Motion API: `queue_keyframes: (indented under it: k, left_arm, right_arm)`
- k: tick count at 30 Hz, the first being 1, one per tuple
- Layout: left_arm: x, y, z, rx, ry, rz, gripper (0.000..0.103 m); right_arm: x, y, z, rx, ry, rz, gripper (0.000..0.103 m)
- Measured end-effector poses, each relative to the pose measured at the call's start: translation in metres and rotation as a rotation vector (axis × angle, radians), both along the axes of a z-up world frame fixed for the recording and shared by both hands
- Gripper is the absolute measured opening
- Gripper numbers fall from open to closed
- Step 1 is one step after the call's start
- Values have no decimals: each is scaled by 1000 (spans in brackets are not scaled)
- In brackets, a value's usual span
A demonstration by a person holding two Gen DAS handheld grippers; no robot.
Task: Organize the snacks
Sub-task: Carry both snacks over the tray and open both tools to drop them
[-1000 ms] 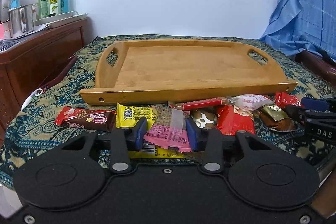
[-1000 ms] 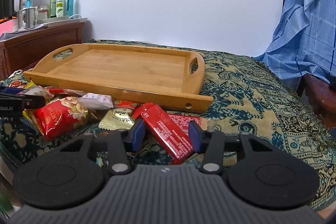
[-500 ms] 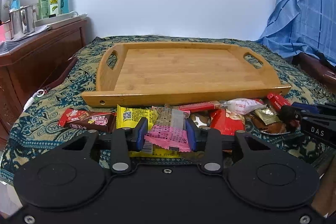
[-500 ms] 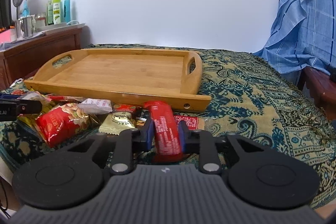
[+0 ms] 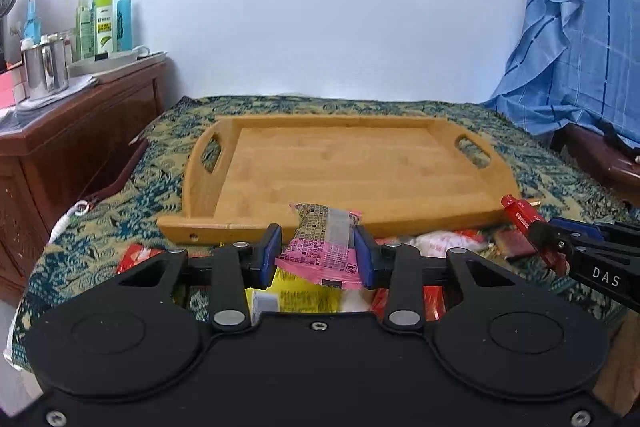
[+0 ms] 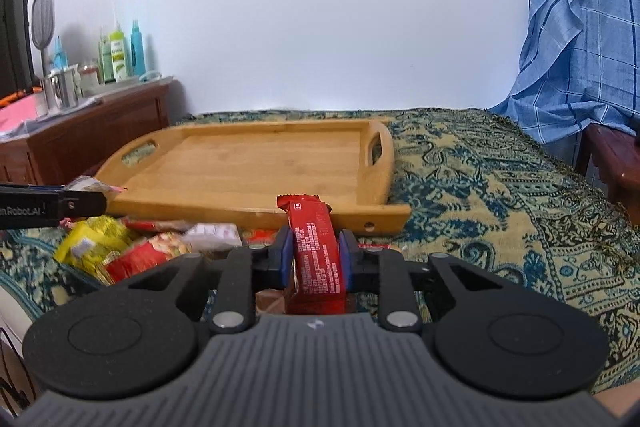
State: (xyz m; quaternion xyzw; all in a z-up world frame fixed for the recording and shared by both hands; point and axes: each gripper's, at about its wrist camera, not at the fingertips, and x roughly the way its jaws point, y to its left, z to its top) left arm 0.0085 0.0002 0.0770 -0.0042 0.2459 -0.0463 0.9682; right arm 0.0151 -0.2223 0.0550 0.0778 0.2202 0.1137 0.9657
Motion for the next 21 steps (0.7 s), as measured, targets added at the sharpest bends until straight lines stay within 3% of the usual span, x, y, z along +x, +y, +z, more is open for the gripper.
queue_keyframes:
  k: [6,13,21]
  left_arm:
    - [16,-5,17,-13,-6,7,36]
    - [57,-6,37,-34,-12,23,36]
    - [106,-4,36,-44,17,54,36]
  right_arm:
    - [10,-2,16,41,-6,-16,28]
    - [53,-4,32,102,20,-27,28]
    - [103,1,34,111,58,-28,28]
